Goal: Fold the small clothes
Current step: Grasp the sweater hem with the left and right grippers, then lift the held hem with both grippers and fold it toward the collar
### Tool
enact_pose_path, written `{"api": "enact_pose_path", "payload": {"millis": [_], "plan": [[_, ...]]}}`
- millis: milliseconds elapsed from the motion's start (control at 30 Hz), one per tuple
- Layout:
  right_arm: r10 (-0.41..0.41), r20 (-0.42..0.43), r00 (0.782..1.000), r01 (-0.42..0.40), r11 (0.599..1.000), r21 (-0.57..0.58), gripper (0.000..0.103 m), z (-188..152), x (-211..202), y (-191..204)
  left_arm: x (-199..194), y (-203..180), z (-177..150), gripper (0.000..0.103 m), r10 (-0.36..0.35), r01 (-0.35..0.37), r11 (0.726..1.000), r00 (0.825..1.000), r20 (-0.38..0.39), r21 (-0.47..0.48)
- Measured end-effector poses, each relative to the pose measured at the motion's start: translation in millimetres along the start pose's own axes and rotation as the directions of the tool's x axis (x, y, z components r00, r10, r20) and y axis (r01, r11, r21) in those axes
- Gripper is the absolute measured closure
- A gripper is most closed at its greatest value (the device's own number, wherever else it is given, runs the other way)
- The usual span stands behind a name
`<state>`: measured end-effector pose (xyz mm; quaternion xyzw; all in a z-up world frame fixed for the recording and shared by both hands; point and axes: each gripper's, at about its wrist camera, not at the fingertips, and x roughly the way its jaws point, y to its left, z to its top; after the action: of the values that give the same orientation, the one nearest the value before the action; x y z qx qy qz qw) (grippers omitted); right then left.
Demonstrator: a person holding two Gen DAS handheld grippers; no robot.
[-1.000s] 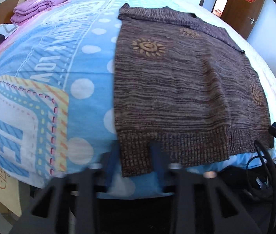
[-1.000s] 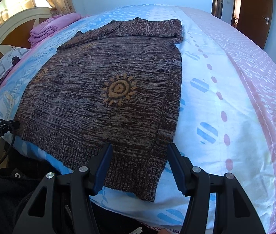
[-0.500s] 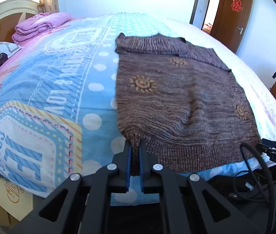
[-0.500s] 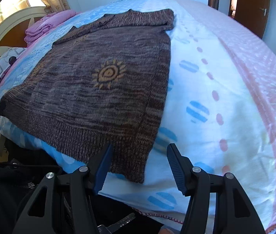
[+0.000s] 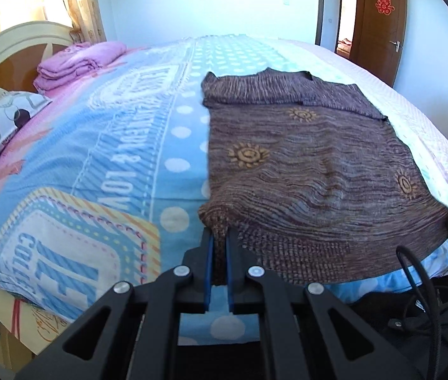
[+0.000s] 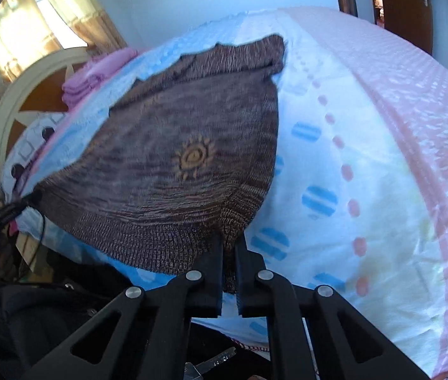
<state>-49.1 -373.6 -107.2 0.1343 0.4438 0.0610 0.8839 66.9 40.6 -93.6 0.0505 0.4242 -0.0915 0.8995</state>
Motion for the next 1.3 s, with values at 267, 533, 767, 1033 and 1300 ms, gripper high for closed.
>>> {"api": "enact_pose_path", "payload": {"millis": [267, 533, 767, 1033, 1300], "plan": [[0.075, 0.083, 0.994, -0.079, 0.996, 0.046, 0.098, 15, -20, -2, -10, -2, 12, 0.095, 0.014, -0.015, 1.0, 0.999, 0.044, 0.018], [0.12, 0.135, 0.984, -0.129, 0.99, 0.058, 0.098, 31, -36, -3, -26, -2, 30, 0.095, 0.023, -0.027, 0.999, 0.993, 0.114, 0.034], [0.136, 0.182, 0.974, -0.145, 0.989, 0.039, 0.098, 43, -51, 2, -32, -1, 43, 0.095, 0.029, -0.034, 0.999, 0.988, 0.15, 0.033], [0.161, 0.207, 0.965, -0.172, 0.984, 0.038, 0.098, 58, -56, 4, -39, 0, 62, 0.095, 0.033, -0.04, 0.999, 0.981, 0.191, 0.032], [0.176, 0.268, 0.947, -0.189, 0.982, 0.024, 0.098, 78, -72, 6, -45, 2, 86, 0.095, 0.036, -0.041, 0.999, 0.97, 0.242, 0.014]]}}
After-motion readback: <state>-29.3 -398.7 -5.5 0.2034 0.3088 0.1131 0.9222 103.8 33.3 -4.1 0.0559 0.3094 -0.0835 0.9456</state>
